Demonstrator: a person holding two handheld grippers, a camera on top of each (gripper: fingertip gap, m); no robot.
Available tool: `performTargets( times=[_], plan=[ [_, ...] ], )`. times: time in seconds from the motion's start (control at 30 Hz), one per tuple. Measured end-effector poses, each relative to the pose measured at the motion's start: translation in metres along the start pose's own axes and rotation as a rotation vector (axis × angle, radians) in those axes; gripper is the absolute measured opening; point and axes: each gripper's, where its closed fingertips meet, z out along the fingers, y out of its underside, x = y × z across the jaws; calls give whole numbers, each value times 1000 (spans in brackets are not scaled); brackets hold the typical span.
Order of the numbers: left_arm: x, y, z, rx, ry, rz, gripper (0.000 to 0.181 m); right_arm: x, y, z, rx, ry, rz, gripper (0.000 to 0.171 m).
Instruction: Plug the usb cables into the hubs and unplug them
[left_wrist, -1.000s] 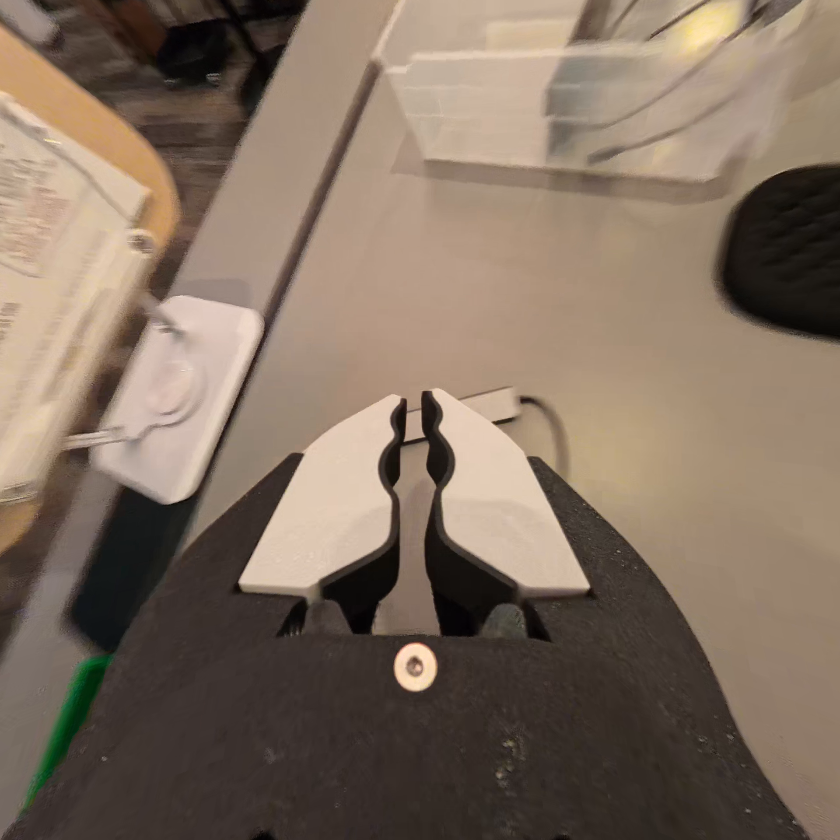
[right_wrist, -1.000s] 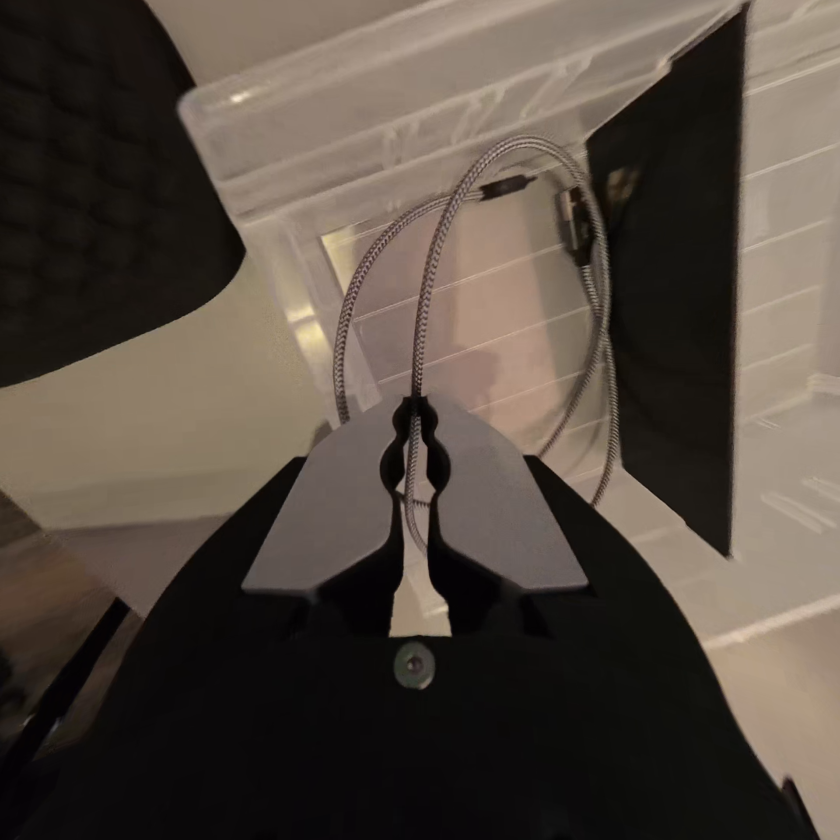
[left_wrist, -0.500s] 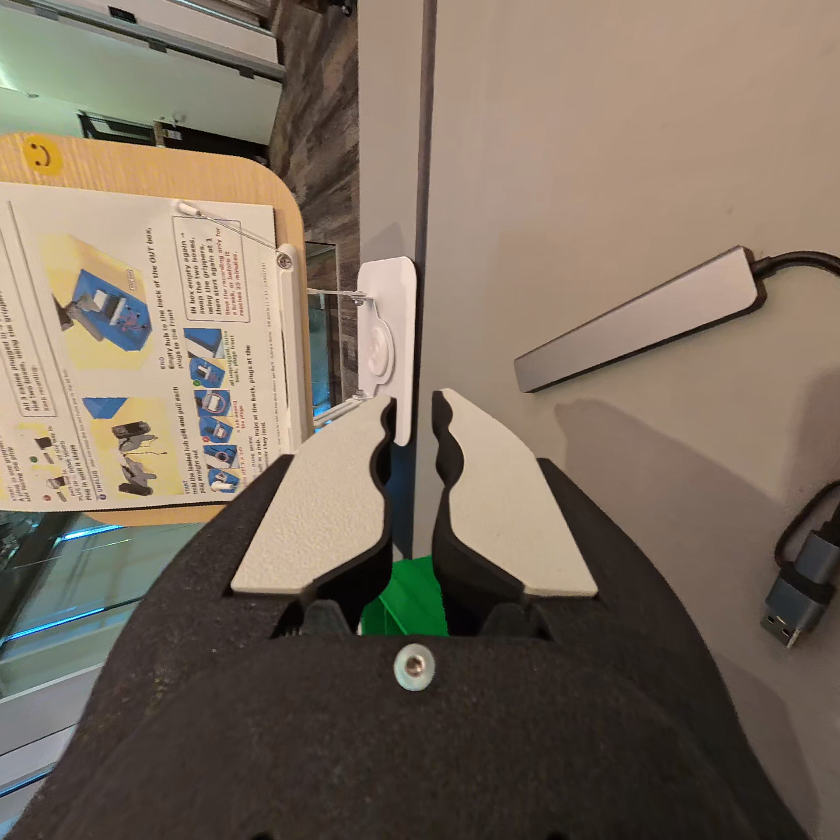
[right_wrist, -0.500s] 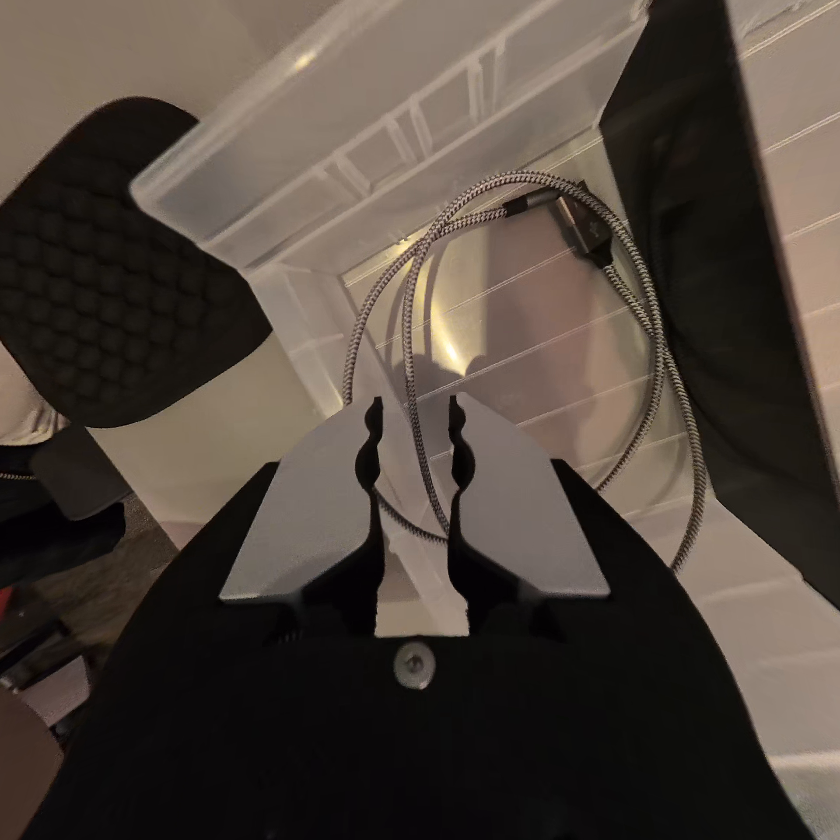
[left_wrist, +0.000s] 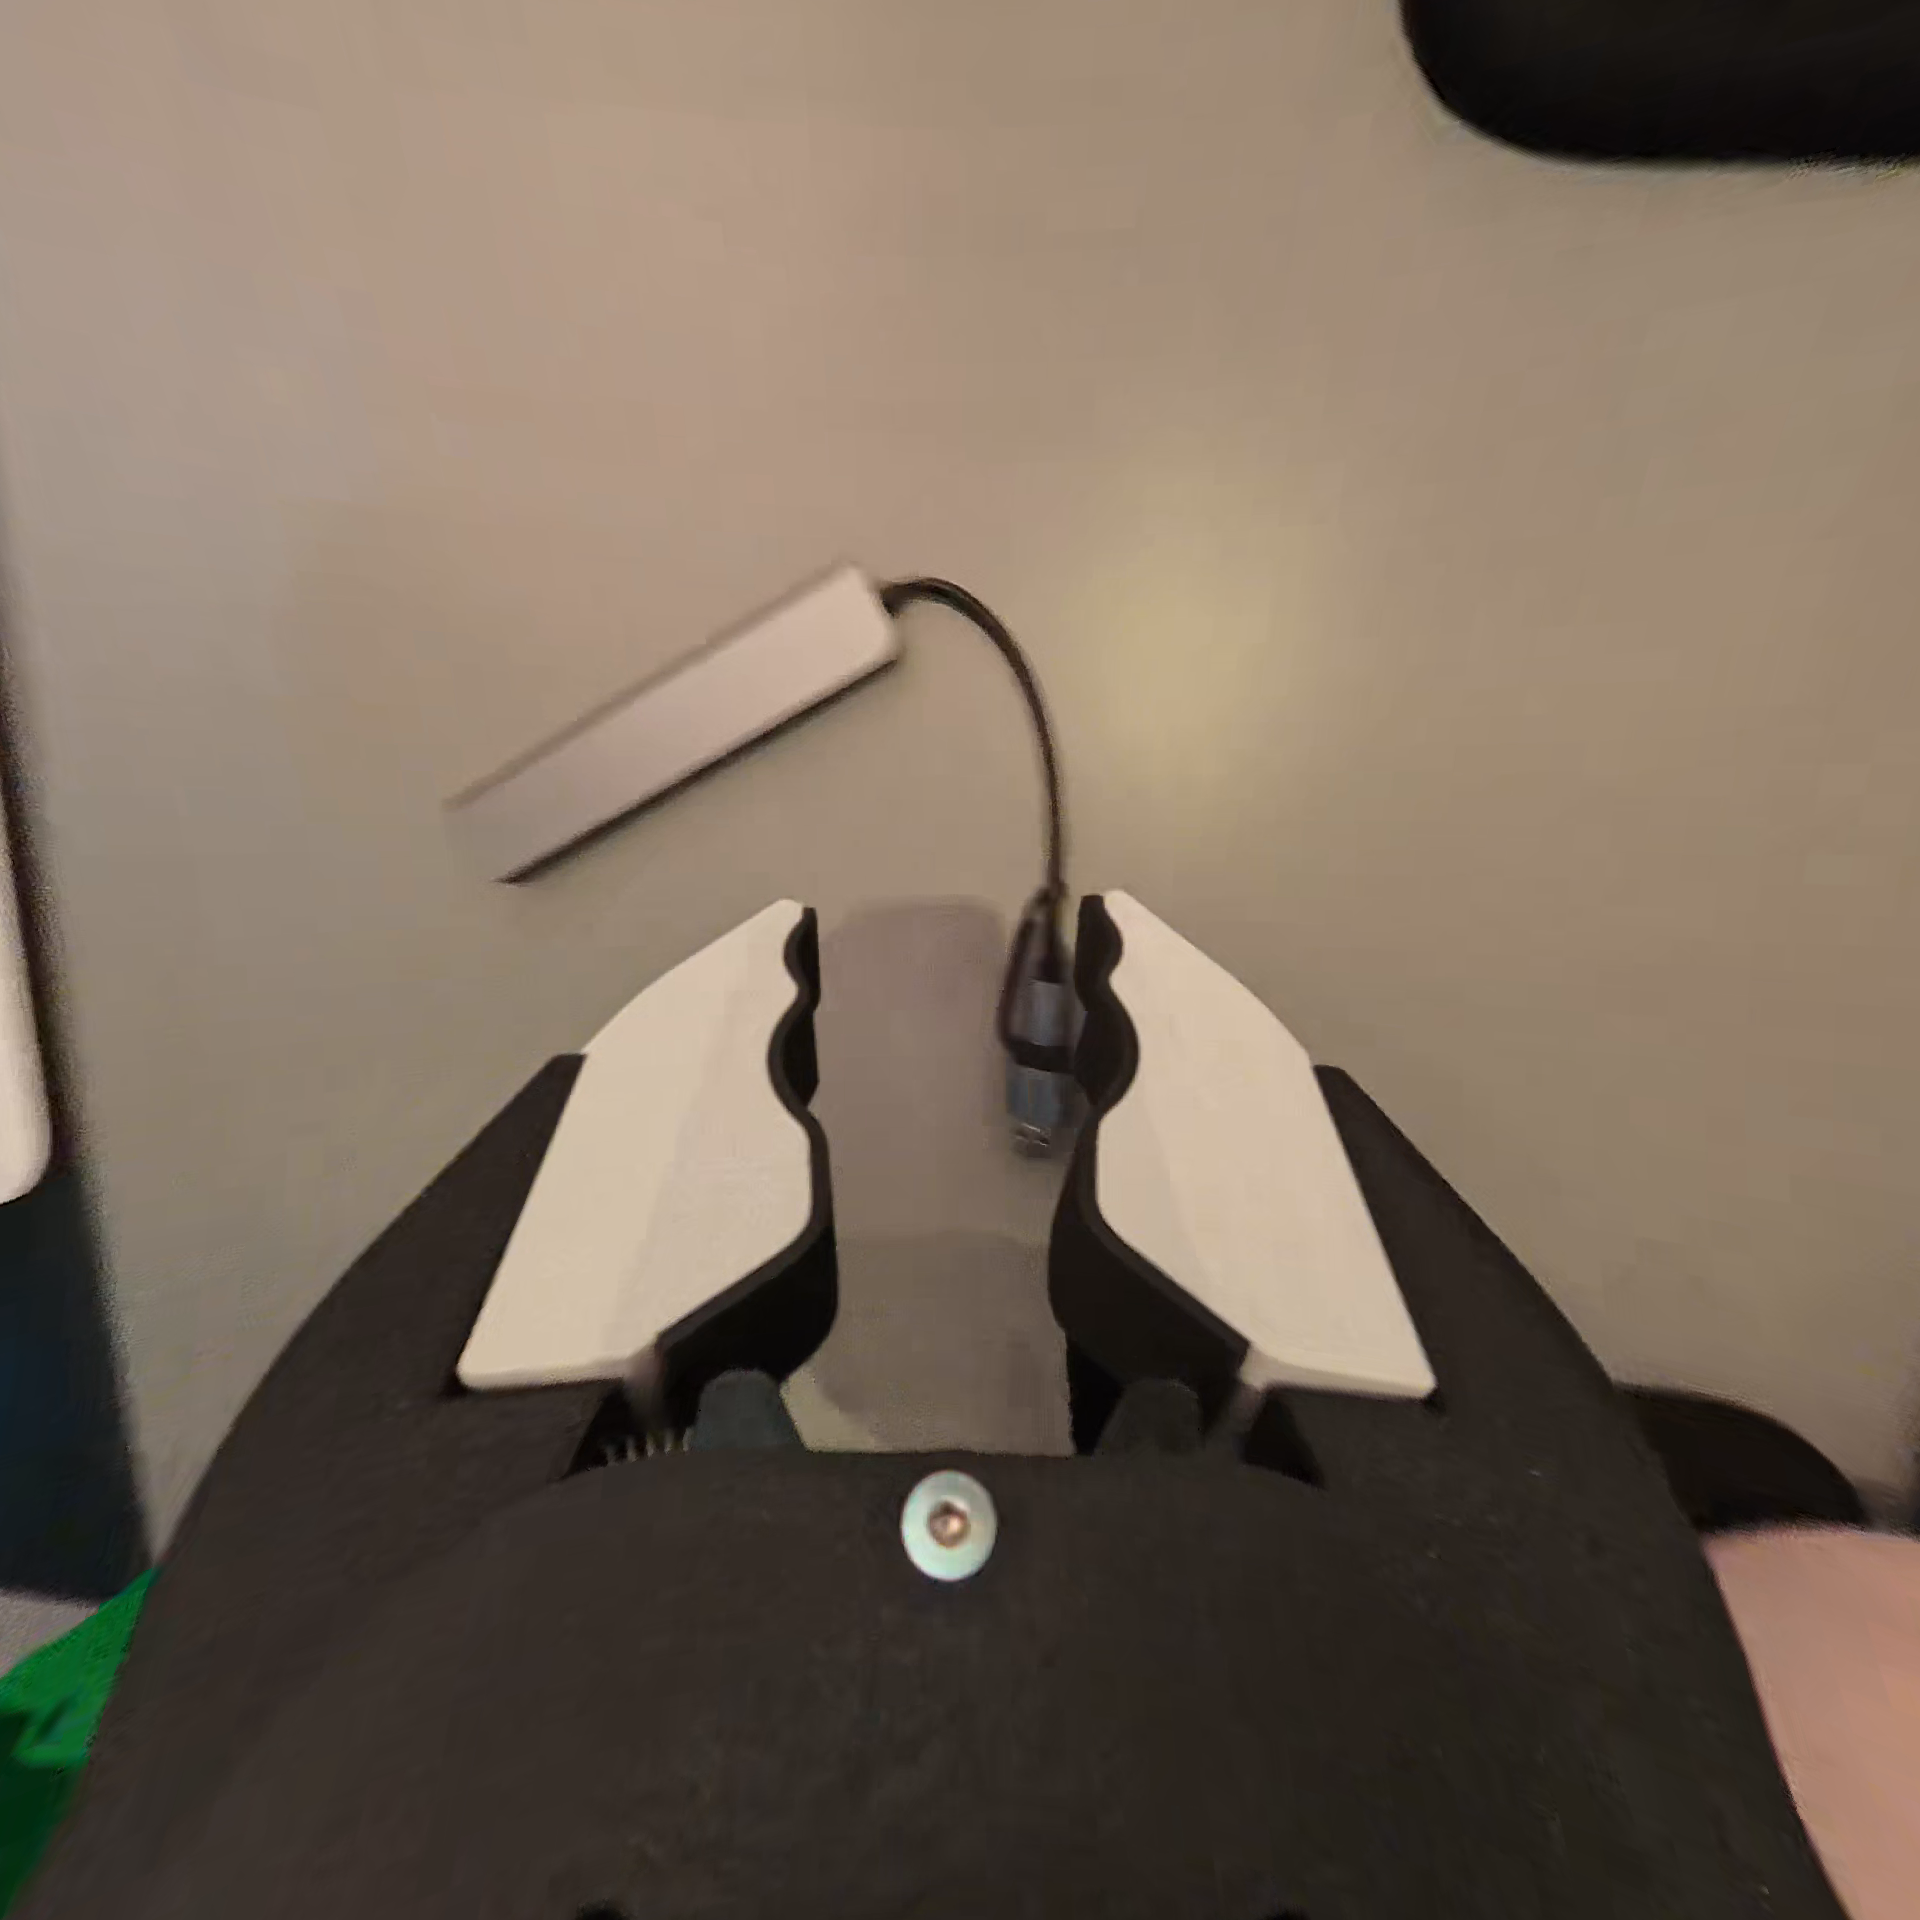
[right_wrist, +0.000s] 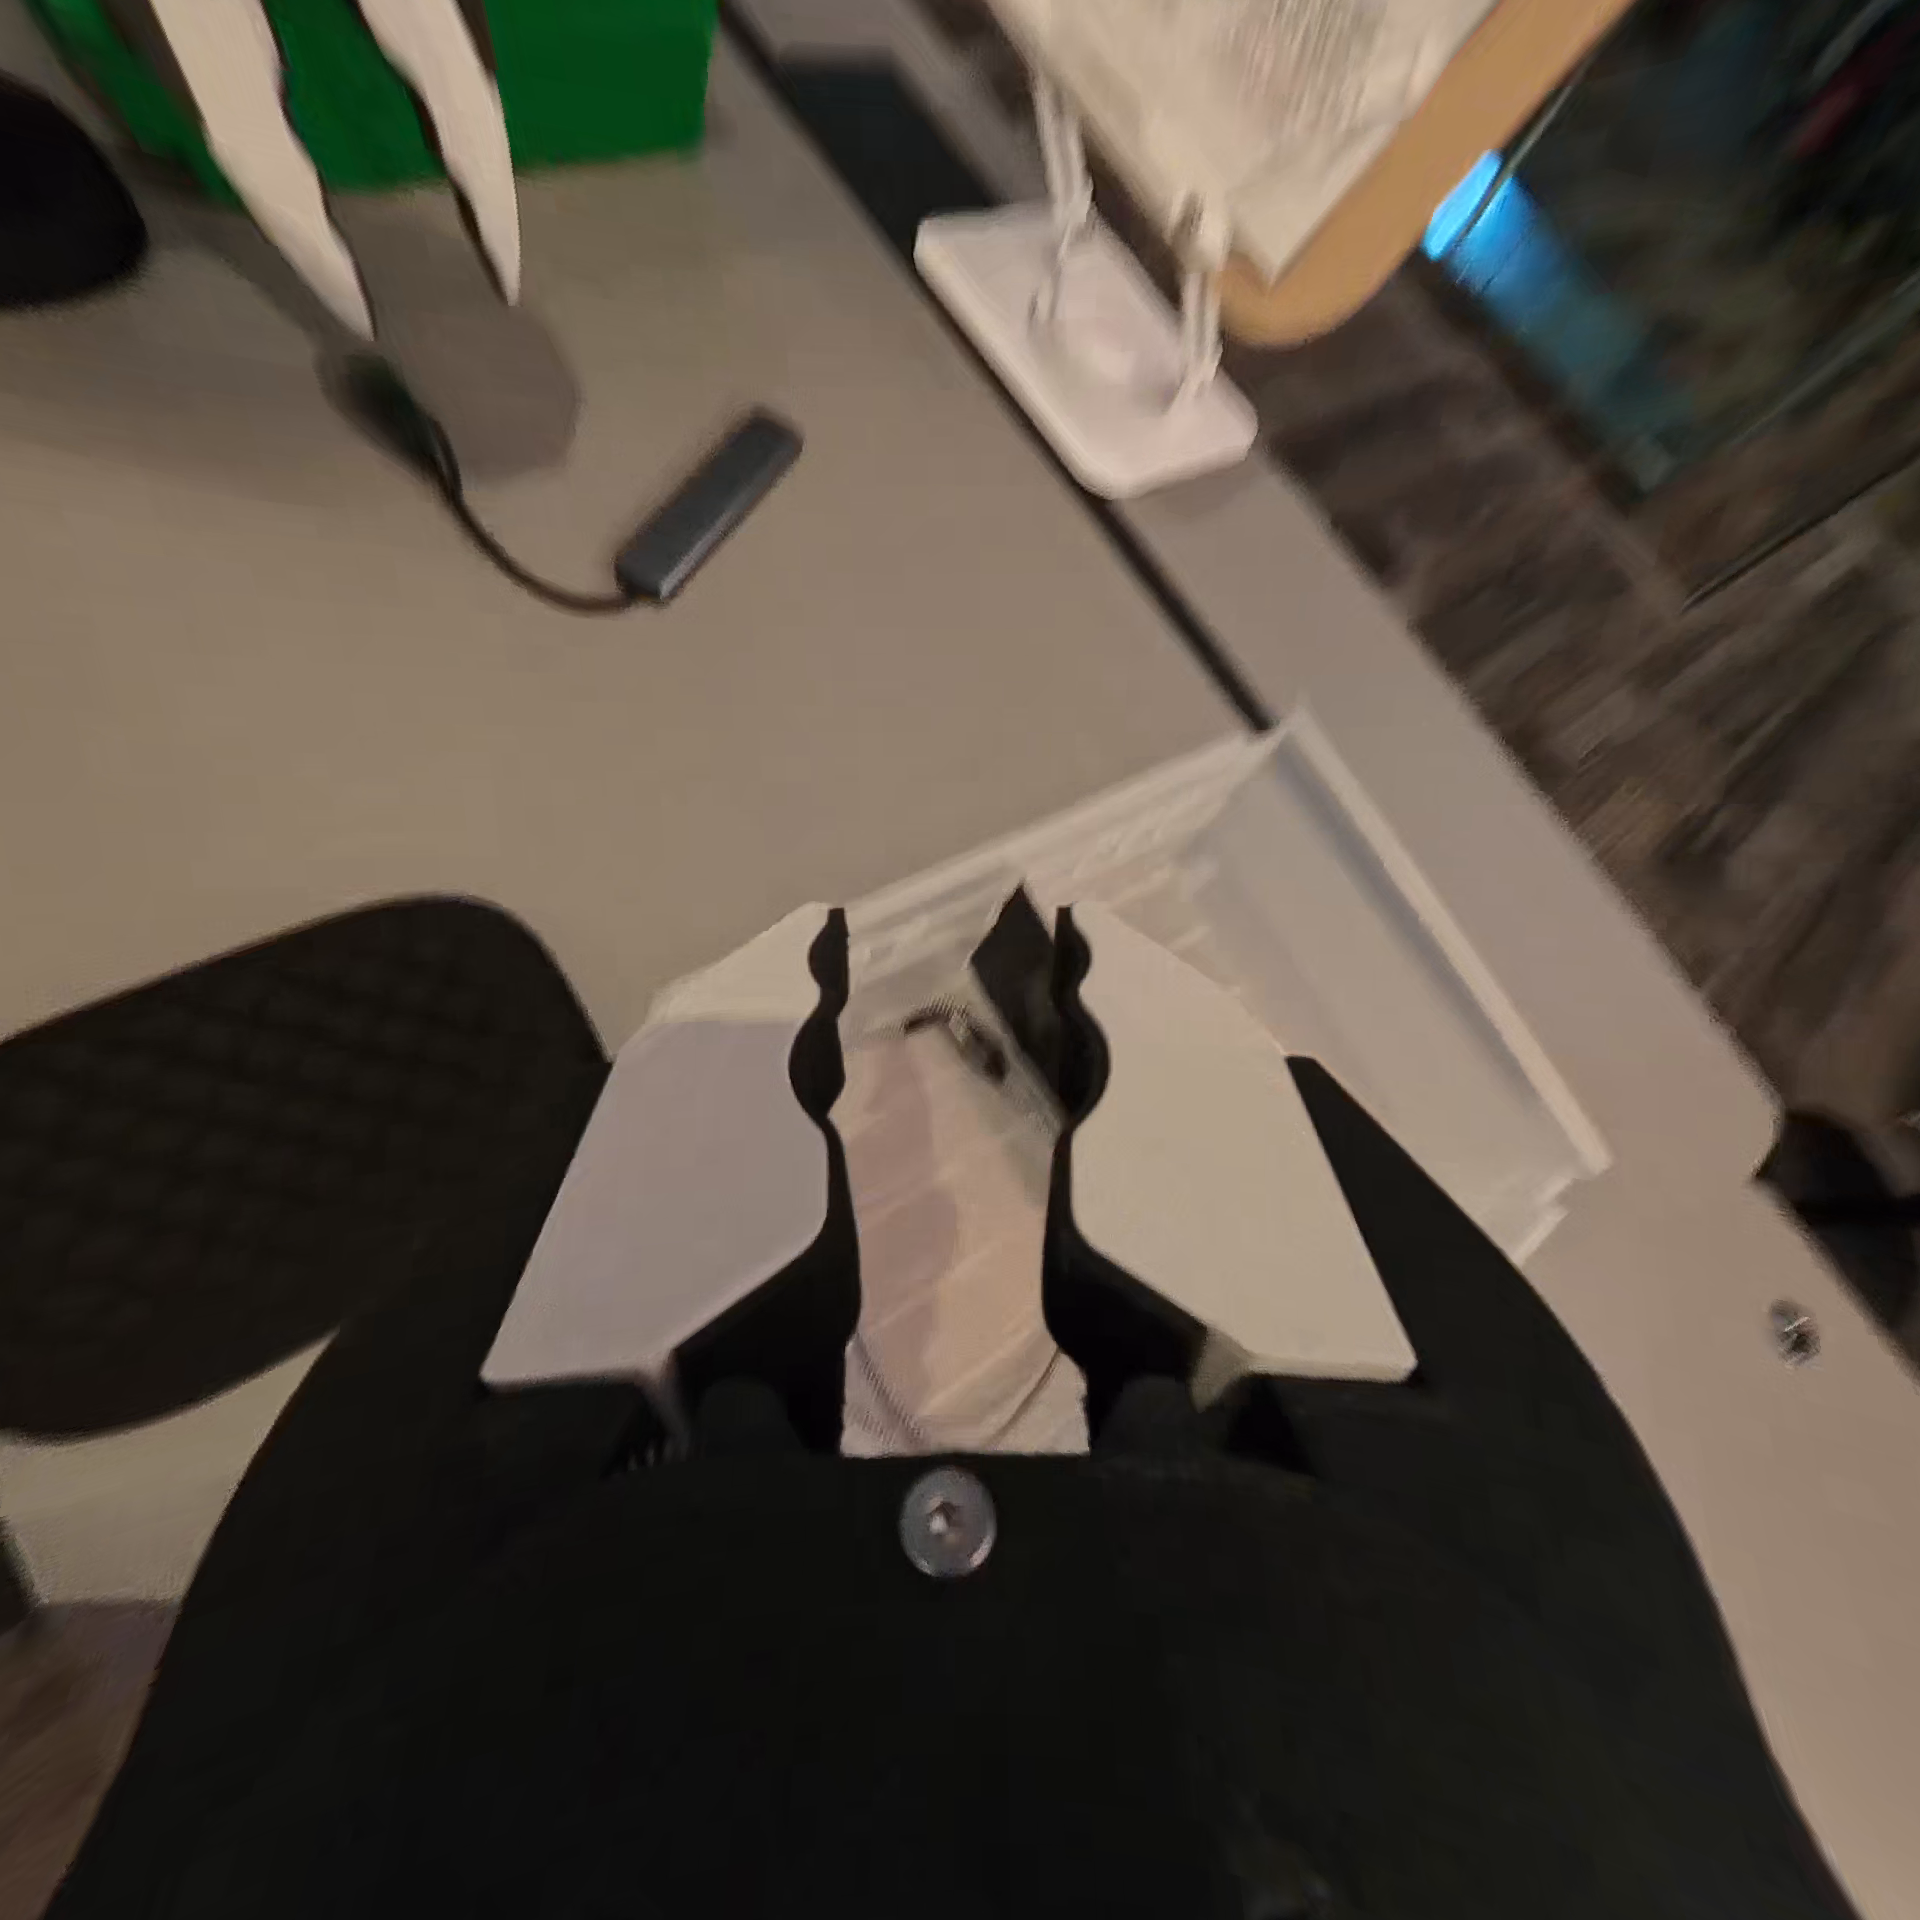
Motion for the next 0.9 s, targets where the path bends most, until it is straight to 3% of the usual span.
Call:
performTargets(
  times=[0.03, 0.17, 0.27, 0.43, 0.6, 0.67, 0.73, 0.9],
  plan=[
    [4, 4, 7, -42, 24, 7, 47, -1, -18, -4, 57, 33, -38, 39],
    [13, 18, 41, -215, 85, 19, 44, -6, -83, -19, 298, 135, -149, 39],
    [15, 29, 58, -317, 111, 17, 44, 1, -108, -28, 433, 231, -181, 39],
    [13, 39, 68, -379, 100, 18, 39, 18, -102, -28, 530, 297, -75, 44],
    [14, 39, 68, -410, 97, 17, 36, 52, -82, -28, 396, 411, -6, 48],
    [17, 39, 67, -425, 103, 30, 31, 60, -84, -30, 415, 414, 17, 48],
    [20, 39, 67, -444, 111, 46, 11, 70, -87, -31, 449, 421, 71, 48],
    [21, 40, 66, -475, 124, 41, 9, 66, -91, -10, 518, 333, 116, 46]
  ],
)
